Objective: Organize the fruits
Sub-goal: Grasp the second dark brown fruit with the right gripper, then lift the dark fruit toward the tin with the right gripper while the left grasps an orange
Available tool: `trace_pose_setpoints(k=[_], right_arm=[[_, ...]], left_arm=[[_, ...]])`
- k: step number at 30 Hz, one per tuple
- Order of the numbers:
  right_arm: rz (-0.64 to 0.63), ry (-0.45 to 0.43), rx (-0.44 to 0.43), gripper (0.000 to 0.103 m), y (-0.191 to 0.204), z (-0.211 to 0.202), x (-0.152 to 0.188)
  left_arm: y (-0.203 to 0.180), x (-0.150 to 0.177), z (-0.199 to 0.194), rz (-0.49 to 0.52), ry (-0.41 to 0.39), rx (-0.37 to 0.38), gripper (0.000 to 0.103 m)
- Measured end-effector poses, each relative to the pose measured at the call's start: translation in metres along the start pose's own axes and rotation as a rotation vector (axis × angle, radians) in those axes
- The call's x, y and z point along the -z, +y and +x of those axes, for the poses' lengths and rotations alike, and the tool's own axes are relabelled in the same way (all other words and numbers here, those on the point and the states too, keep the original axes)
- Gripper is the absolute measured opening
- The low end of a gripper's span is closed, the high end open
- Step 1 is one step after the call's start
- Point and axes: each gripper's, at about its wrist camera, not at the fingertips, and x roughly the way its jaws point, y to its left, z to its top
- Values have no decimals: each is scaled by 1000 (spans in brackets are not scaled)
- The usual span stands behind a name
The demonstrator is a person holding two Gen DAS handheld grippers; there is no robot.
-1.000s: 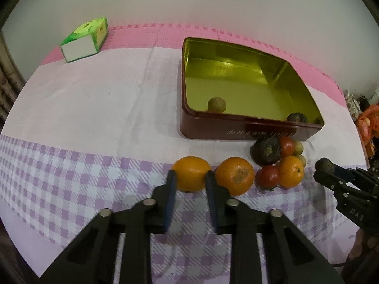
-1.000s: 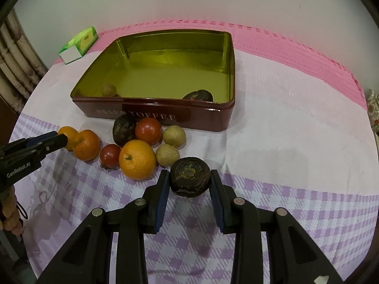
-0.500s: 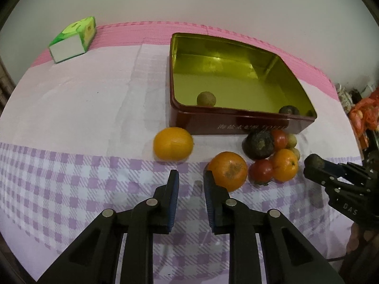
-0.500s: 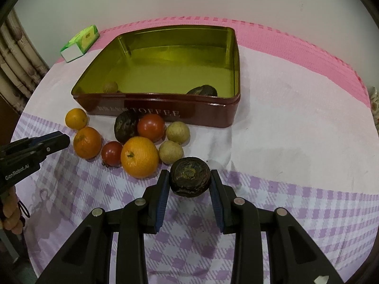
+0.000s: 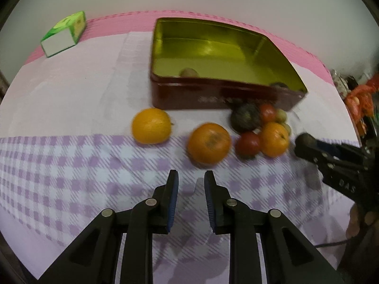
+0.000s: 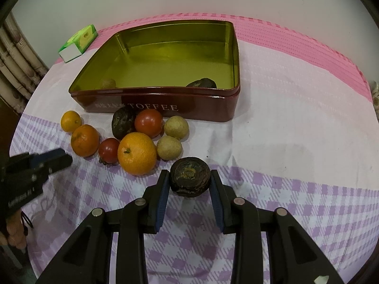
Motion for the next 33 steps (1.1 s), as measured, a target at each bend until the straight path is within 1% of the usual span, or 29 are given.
trace_pose_setpoints(k=[4,9,20,25,28,33], right_arm=[[2,-4,-2,32,0,-1,1],[6,-1,-3,32,-1,-1,4],[11,17,-6,32,-3,8,5],[15,23,-12,32,-2,11,4],[14,23,-15,32,-3,11,3],[16,24,-16,32,-2,12,2]], left_arm=[[-14,1,6,15,9,-5,24],[-25,-7,13,-3,13,-21,30],[-22,-22,19,-3,-25,-47,37],[-27,-32,22,17,-32,-67,40],[-29,-39,26,15,-34,-72,44],[-30,-47,33,8,-33,-86,45]])
